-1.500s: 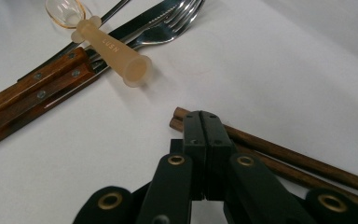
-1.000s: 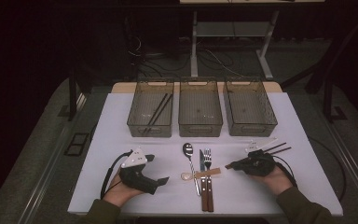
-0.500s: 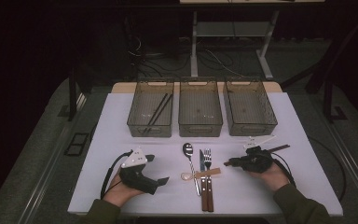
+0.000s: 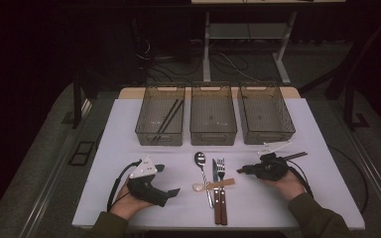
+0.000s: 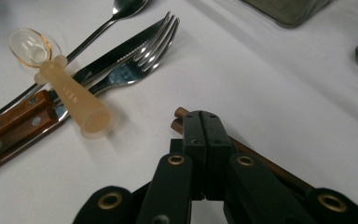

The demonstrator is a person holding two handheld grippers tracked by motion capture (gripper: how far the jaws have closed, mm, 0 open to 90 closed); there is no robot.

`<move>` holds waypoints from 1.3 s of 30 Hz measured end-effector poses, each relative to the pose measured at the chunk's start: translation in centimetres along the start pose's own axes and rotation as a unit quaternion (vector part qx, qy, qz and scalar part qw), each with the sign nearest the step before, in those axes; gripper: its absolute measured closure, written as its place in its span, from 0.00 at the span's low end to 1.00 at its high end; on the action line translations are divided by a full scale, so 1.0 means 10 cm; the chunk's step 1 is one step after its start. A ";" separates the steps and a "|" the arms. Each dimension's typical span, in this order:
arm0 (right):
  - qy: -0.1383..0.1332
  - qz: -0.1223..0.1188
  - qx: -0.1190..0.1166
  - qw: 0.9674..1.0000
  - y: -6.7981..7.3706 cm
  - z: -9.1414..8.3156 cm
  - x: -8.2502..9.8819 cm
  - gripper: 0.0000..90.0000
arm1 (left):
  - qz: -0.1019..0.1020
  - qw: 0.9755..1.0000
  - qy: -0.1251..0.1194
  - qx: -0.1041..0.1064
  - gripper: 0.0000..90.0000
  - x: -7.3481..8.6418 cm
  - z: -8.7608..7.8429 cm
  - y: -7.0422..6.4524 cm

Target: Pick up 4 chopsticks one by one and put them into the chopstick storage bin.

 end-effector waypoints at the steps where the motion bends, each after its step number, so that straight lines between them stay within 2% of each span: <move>1: -0.001 0.001 0.000 1.000 0.00 0.01 -0.01 1.00 | -0.001 1.000 0.000 0.000 0.02 0.00 0.00 0.00; 31: -0.015 0.015 0.017 1.000 -0.15 0.20 -0.22 1.00 | 0.002 1.000 0.001 0.001 0.02 0.00 0.00 0.00; 36: -0.025 0.018 0.019 0.999 -0.19 0.12 -0.24 1.00 | 0.004 1.000 -0.001 0.002 0.02 0.00 0.00 -0.01; 39: -0.030 0.027 0.035 0.999 -0.30 0.00 -0.22 1.00 | 0.004 1.000 -0.001 0.003 0.02 0.00 0.00 -0.01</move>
Point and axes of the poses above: each handheld gripper's, and its own axes: z roughly forward along the jaws, x roughly out of its underside, y roughly to its left, the point moved 6 cm from there along z, roughly forward along the jaws, and after that the axes turned 2 degrees about x, right-handed, at the moved point
